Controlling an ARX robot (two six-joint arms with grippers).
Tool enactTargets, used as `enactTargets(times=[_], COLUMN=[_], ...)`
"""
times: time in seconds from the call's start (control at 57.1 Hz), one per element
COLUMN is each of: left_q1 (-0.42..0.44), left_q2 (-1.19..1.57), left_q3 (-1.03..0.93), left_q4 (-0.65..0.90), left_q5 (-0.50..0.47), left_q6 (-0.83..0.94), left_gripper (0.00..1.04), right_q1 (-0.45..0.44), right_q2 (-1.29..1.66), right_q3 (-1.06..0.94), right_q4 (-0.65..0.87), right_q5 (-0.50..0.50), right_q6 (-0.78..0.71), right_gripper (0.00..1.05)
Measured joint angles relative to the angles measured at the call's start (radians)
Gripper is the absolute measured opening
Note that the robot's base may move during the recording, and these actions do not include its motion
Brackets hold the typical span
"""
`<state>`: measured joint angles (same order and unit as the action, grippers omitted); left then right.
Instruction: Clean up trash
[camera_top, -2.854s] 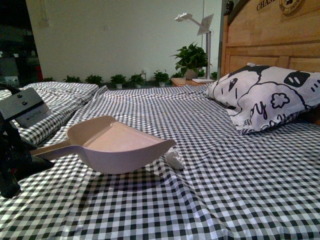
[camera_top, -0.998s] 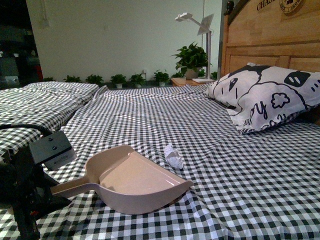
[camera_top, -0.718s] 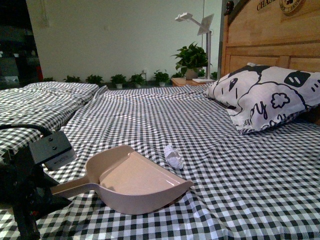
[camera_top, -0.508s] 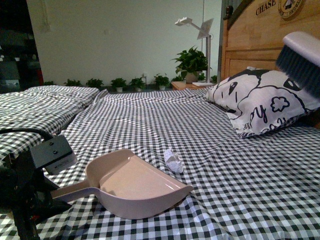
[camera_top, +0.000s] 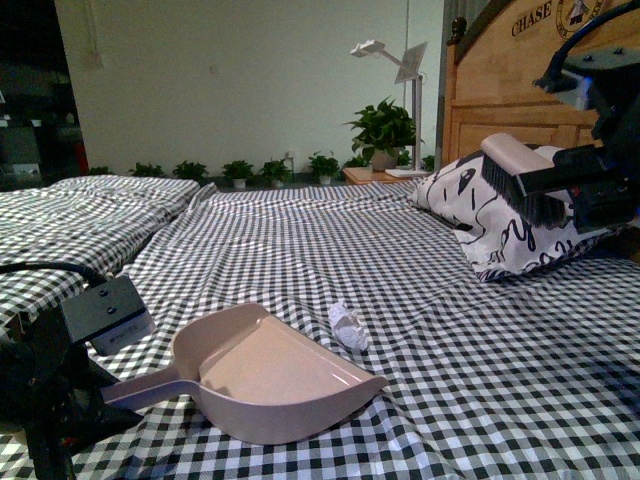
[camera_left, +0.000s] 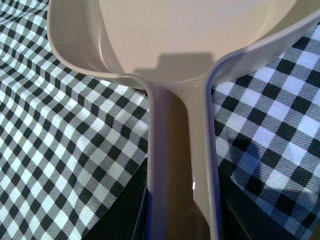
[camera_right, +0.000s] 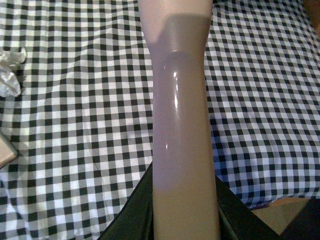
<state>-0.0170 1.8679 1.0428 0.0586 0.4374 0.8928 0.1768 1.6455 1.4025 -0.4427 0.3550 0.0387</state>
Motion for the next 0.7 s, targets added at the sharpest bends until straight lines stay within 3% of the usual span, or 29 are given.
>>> enactTargets(times=[0.7], left_q1=[0.0], left_q2=[0.0], left_q3=[0.0], left_q4=[0.0], left_q5=[0.0], left_q6=[0.0], left_gripper=[0.28], right_q1=[0.05], right_q2=[0.236], right_q3=[-0.028], right_q4=[0.069], right_q5=[0.077], right_q6=[0.003], right_gripper=[0.2])
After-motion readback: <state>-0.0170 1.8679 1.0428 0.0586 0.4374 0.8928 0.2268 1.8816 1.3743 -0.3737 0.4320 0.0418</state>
